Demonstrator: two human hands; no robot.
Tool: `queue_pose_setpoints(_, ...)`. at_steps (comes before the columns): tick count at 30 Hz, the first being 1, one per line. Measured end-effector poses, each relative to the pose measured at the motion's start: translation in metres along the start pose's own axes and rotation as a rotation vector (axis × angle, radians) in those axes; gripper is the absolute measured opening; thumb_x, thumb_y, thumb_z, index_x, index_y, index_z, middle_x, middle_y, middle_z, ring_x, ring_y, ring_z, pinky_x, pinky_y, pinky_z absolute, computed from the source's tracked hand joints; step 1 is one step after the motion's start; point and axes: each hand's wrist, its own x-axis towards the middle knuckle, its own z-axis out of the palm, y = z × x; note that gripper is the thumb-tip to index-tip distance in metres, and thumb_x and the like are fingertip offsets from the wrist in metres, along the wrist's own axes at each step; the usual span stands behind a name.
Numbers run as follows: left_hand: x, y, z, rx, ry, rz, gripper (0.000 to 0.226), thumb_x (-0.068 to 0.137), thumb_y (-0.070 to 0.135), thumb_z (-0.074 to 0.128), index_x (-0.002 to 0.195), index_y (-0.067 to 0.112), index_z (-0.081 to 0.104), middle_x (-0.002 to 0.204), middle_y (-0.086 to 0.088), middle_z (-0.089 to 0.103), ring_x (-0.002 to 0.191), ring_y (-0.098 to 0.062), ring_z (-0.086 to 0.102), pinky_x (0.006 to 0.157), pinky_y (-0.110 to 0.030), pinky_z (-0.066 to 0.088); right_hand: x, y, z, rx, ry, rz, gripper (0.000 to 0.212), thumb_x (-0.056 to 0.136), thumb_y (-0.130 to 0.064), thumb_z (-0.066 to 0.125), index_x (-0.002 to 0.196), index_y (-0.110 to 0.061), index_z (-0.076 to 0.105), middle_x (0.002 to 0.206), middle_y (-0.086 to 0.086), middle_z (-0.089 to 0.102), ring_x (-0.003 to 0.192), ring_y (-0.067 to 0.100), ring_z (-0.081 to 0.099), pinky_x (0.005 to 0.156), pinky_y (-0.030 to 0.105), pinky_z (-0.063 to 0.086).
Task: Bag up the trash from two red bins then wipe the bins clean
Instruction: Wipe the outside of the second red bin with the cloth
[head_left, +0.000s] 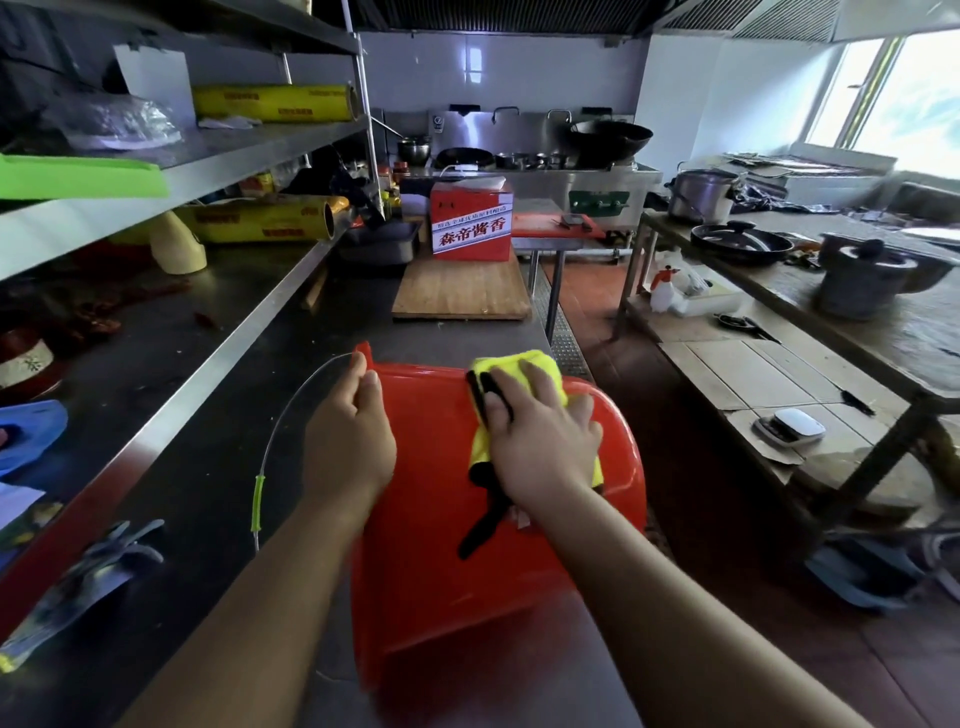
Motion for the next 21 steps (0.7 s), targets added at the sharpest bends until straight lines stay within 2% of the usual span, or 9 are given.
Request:
queue_pose_setpoints(4, 0.009, -0.003, -0.004, -0.017, -0.006, 0.003, 0.042, 0.101, 0.029, 0.034, 0.141, 0.018, 0.043, 0.145, -0.004, 0.044, 0.134, -0.019, 0.038, 0.104, -0.025, 0.028, -0.025, -0.053, 0.01, 0.029, -0.039, -0.258, 0.04, 0.1, -0.05, 0.027, 0.139, -0.049, 0.032, 0.153, -0.018, 0.021, 0.116, 0.032, 0.03, 0.092, 0.043, 0.028)
queue_pose_setpoints(9, 0.011, -0.006, -0.006, 0.018, -0.027, 0.025, 0.043, 0.101, 0.031, 0.035, 0.141, 0.018, 0.042, 0.144, -0.006, 0.044, 0.133, -0.02, 0.038, 0.103, -0.025, 0.028, -0.025, -0.036, 0.009, 0.027, -0.008, -0.3, 0.041, 0.098, -0.052, 0.032, 0.139, -0.05, 0.034, 0.154, -0.018, 0.023, 0.112, 0.032, 0.036, 0.092, 0.043, 0.032)
queue_pose_setpoints(13, 0.012, -0.007, -0.004, 0.04, -0.006, 0.036, 0.044, 0.101, 0.033, 0.034, 0.141, 0.017, 0.042, 0.142, -0.008, 0.047, 0.125, -0.018, 0.046, 0.094, -0.022, 0.031, -0.009, 0.006, 0.006, -0.013, -0.038, -0.113, 0.042, 0.097, -0.055, 0.029, 0.14, -0.052, 0.029, 0.154, -0.02, 0.019, 0.12, 0.032, 0.031, 0.096, 0.045, 0.031)
queue_pose_setpoints(15, 0.01, -0.008, -0.003, 0.038, -0.014, 0.032, 0.045, 0.101, 0.037, 0.032, 0.143, 0.021, 0.039, 0.138, -0.008, 0.05, 0.105, -0.013, 0.053, 0.084, -0.022, 0.033, 0.001, 0.034, 0.004, -0.032, -0.017, 0.035, 0.042, 0.097, -0.055, 0.029, 0.139, -0.053, 0.03, 0.154, -0.019, 0.02, 0.123, 0.033, 0.031, 0.098, 0.045, 0.031)
queue_pose_setpoints(18, 0.007, -0.01, 0.0, 0.024, -0.009, 0.022, 0.047, 0.1, 0.044, 0.03, 0.143, 0.028, 0.037, 0.123, -0.013, 0.06, 0.082, -0.016, 0.061, 0.068, -0.025, 0.042, 0.012, 0.07, -0.002, -0.019, 0.01, 0.226, 0.04, 0.097, -0.054, 0.03, 0.137, -0.053, 0.033, 0.154, -0.019, 0.02, 0.12, 0.034, 0.033, 0.095, 0.045, 0.032)
queue_pose_setpoints(20, 0.004, -0.009, -0.001, 0.015, 0.029, 0.018, 0.045, 0.1, 0.042, 0.032, 0.141, 0.028, 0.041, 0.111, -0.009, 0.064, 0.068, -0.009, 0.058, 0.058, -0.02, 0.039, 0.015, 0.083, -0.003, 0.0, 0.01, 0.293, 0.04, 0.098, -0.052, 0.029, 0.138, -0.053, 0.032, 0.155, -0.017, 0.019, 0.119, 0.034, 0.033, 0.092, 0.044, 0.032)
queue_pose_setpoints(21, 0.001, -0.007, -0.001, 0.013, 0.045, 0.022, 0.043, 0.1, 0.04, 0.033, 0.14, 0.028, 0.042, 0.105, -0.005, 0.065, 0.067, -0.006, 0.057, 0.058, -0.019, 0.038, 0.014, 0.086, -0.003, 0.003, 0.01, 0.306, 0.04, 0.098, -0.052, 0.029, 0.138, -0.053, 0.031, 0.155, -0.017, 0.018, 0.119, 0.034, 0.034, 0.091, 0.044, 0.031)
